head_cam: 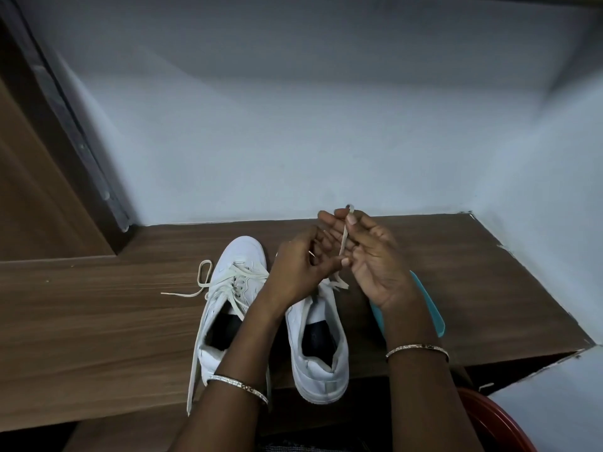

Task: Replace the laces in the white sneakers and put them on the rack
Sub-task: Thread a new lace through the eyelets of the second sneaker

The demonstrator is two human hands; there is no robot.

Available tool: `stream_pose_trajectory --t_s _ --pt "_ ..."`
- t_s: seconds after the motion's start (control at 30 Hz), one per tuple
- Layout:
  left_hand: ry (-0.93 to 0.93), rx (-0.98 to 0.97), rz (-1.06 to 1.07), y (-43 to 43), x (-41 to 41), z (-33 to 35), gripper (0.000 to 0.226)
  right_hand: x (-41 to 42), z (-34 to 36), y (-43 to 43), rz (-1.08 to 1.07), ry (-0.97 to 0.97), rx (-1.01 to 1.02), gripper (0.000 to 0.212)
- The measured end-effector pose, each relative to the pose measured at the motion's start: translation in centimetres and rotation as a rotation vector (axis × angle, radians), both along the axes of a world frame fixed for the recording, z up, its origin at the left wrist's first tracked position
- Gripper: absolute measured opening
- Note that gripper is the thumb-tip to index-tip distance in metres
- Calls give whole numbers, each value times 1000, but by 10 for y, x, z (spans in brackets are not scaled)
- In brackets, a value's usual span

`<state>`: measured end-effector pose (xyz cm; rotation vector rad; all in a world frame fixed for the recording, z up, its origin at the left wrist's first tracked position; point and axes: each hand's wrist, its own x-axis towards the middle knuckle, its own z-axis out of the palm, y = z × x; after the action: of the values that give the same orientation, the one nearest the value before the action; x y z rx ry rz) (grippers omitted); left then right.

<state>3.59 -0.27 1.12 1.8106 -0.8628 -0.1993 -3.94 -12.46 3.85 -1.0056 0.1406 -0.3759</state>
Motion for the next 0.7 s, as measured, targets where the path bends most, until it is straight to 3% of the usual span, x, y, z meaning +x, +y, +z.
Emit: stream_pose_trajectory --t_s 0.17,0.3,0.37,0.53,0.7 --pt "40 -13 -104 0 -2 3 14 0 -1 -3 -11 1 -28 21" --pt "415 -197 -149 8 -3 19 17 1 -6 -11 -128 -21 55 17" --pt "476 -232 -175 15 1 22 9 2 -10 -17 -219 -30 119 13" --pt "465 -92 -165 46 15 10 20 -8 -19 -32 -402 -11 207 12" --pt "406 -76 0 71 9 7 14 -19 -31 -25 -452 33 199 15"
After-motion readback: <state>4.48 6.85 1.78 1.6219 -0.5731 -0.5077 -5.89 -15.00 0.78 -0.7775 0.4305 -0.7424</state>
